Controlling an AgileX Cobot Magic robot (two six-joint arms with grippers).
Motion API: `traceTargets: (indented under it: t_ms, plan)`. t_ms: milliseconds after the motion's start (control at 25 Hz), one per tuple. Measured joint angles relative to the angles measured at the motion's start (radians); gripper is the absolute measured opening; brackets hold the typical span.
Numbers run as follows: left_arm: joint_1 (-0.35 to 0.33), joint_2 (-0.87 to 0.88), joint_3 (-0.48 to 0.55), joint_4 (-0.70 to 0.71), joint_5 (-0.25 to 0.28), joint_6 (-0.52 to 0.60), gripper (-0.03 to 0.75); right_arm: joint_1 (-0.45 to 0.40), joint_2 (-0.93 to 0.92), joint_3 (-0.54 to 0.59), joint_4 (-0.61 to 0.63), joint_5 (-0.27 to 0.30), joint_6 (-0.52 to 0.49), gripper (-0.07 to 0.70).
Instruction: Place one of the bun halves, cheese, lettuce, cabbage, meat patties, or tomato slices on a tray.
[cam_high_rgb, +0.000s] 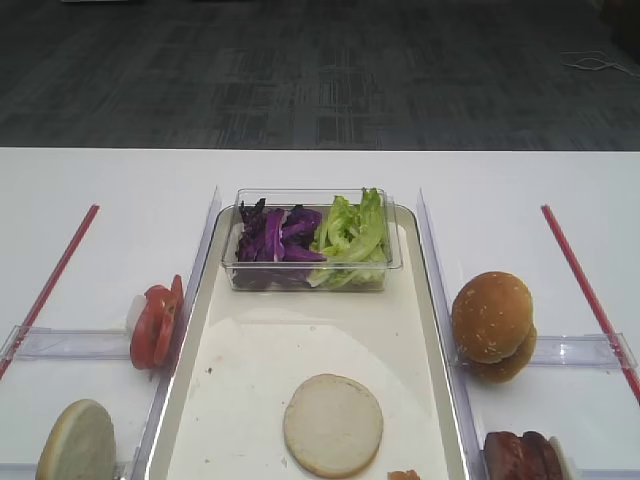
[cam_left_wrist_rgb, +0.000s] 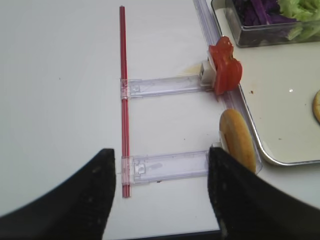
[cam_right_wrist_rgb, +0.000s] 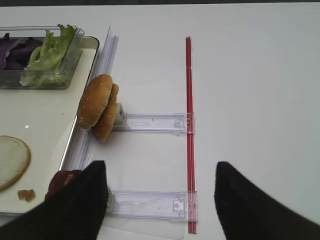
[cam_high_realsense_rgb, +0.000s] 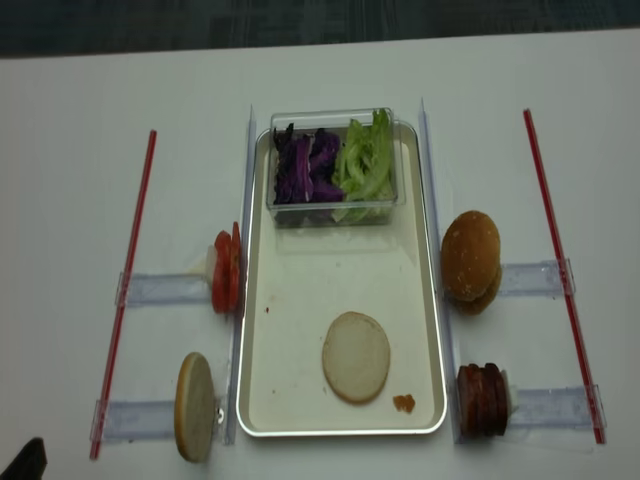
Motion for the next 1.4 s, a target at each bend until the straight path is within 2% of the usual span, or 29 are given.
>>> traceTargets:
  t_ms: [280,760,960,1400]
  plan:
    - [0.000,-0.002,0.009,0.000,-0.019,-0.003,0.420,0.000,0.000,0.000,0.000,0.000,0.000,0.468]
    - [0.000,-0.004,0.015,0.000,-0.023,-0.037,0.420,0.000,0.000,0.000,0.000,0.000,0.000,0.468]
    - [0.000,-0.004,0.015,0.033,-0.025,-0.092,0.420,0.000,0.000,0.000,0.002,0.000,-0.003,0.468]
    - [0.000,-0.004,0.015,0.042,-0.027,-0.110,0.420,0.000,0.000,0.000,0.002,0.000,-0.003,0.468]
